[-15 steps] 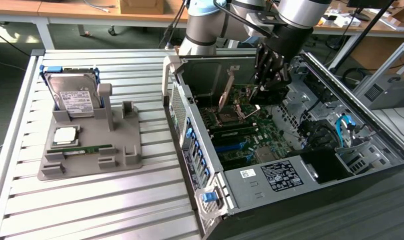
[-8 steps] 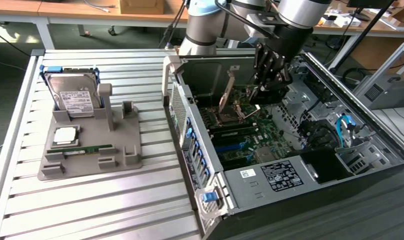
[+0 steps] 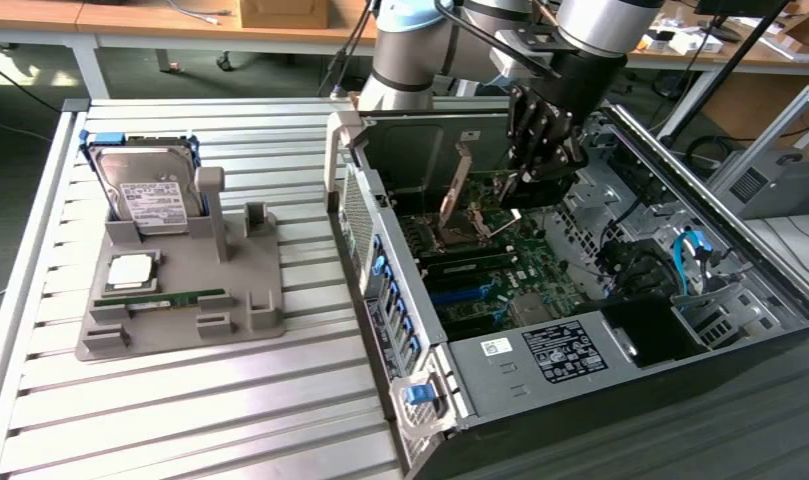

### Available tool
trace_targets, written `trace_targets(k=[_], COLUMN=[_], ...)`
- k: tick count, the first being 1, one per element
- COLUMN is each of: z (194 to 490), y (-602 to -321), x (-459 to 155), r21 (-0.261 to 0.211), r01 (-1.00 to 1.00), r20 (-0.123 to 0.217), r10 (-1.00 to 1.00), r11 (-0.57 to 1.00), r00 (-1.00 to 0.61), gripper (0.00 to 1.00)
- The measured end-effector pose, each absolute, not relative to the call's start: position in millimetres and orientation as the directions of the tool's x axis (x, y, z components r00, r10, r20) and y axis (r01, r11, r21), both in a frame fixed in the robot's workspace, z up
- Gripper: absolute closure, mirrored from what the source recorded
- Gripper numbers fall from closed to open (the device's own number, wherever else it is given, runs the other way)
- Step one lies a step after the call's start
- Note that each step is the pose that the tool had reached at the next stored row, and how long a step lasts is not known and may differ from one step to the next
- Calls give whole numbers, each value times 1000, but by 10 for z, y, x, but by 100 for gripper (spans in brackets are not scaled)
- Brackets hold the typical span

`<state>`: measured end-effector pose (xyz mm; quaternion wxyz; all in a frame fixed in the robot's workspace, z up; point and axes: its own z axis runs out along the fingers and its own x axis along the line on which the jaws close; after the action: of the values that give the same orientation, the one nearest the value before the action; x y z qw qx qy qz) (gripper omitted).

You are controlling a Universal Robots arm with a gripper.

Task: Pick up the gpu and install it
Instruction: 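Insert the gpu into the slot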

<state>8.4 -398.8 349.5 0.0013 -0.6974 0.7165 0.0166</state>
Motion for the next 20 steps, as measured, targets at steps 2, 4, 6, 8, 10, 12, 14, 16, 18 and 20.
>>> trace_targets(k=[2,4,6,8,10,12,14,16,18,20], z=[3495,3495,3495,3495,3495,3495,3495,3495,3495,3495], y=[-3988,-3988,-3988,-3988,-3988,-3988,-3988,-3988,-3988,-3988], x=[83,84,84,84,84,83,83,83,83,83], r21=[22,22,22,22,22,22,22,22,22,22], r01=[-1000,-1000,-1000,-1000,-999,-999,-999,-999,-999,-999], r20=[-25,-25,-25,-25,-25,-25,-25,-25,-25,-25], r10=[-1000,-1000,-1000,-1000,-999,-999,-999,-999,-999,-999], r11=[11,1,-9,-18,-27,-38,-43,-43,-43,-43], r00=[-11,-2,8,18,27,37,42,43,43,43], gripper=[73,73,73,73,73,73,73,73,73,73])
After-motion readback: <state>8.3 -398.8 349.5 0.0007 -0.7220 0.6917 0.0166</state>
